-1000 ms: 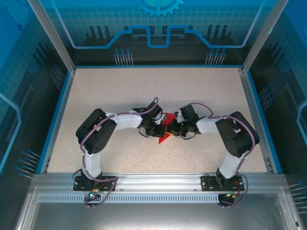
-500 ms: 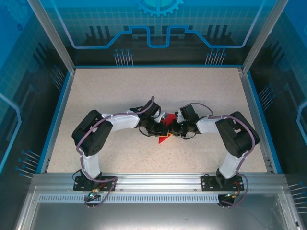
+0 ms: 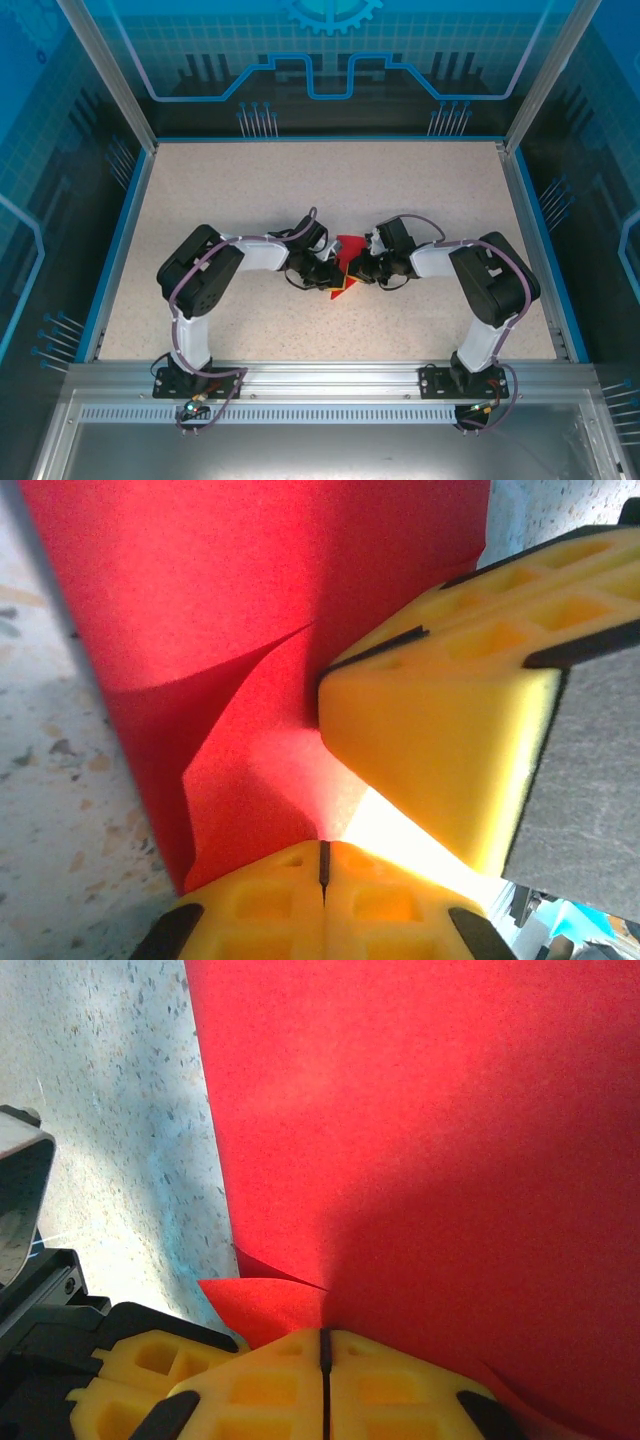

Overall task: Fold a paper plane with a square sheet of paper (pick it up from the middle)
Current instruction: Third fold the triangle at the center of the table.

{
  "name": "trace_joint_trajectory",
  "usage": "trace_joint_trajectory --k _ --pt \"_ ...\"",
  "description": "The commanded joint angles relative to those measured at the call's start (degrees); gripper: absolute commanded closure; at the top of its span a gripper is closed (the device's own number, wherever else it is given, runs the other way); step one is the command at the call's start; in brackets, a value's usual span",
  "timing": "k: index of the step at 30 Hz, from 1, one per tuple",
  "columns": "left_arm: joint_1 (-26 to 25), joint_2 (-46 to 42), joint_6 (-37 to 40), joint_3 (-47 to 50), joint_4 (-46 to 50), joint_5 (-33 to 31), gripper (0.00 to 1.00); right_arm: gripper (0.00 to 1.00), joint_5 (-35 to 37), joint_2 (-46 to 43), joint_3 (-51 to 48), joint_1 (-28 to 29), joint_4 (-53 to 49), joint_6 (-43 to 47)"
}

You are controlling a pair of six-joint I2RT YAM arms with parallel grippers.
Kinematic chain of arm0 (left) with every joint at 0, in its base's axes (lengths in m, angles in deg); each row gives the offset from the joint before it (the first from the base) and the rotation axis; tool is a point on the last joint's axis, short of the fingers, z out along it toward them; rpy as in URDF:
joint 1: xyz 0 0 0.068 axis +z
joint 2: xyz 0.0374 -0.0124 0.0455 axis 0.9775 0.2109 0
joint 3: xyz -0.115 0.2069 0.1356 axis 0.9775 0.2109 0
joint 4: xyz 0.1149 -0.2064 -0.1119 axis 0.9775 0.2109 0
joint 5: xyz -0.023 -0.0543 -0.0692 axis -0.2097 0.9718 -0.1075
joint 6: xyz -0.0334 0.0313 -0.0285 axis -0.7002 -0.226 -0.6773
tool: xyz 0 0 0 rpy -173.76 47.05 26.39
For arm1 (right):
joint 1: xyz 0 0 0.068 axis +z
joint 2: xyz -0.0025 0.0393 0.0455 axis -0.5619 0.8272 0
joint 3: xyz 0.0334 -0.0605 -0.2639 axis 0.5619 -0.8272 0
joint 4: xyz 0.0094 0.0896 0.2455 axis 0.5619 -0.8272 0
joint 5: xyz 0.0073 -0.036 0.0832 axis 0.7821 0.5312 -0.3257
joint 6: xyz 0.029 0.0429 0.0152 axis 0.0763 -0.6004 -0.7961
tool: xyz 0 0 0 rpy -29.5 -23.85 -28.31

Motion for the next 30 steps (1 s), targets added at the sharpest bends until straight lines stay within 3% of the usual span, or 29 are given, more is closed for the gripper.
trace_joint_trajectory --k 1,4,7,13,18,27,30 --pt "0.4 -2.3 0.9 2.3 5.3 -5.1 1.0 0.93 5.4 3.2 -0.9 -1.1 -5.1 1.0" --pt "0.4 -3.0 2.3 2.2 7.0 -4.8 1.0 0.93 5.9 3.7 -0.7 -1.1 -5.8 1.1" --pt "0.2 -2.9 3.7 1.2 7.7 0.6 1.0 0.93 5.1 4.7 -0.2 -1.1 -5.9 1.0" --pt "0.3 -8.1 2.3 0.4 5.9 1.4 1.0 0.93 4.2 5.7 0.4 -1.1 -5.8 0.9" --pt "0.1 -7.1 1.3 -0.9 4.1 4.6 1.0 0.93 4.4 5.7 0.6 -1.1 -6.2 0.8" --pt "0.1 -0.8 2.5 0.7 4.6 3.0 1.0 0.93 5.0 5.5 0.8 -1.1 -7.2 0.9" --pt "0.2 -0.8 3.6 1.3 7.2 -0.7 1.0 0.92 5.2 5.4 0.8 -1.3 -7.8 1.2"
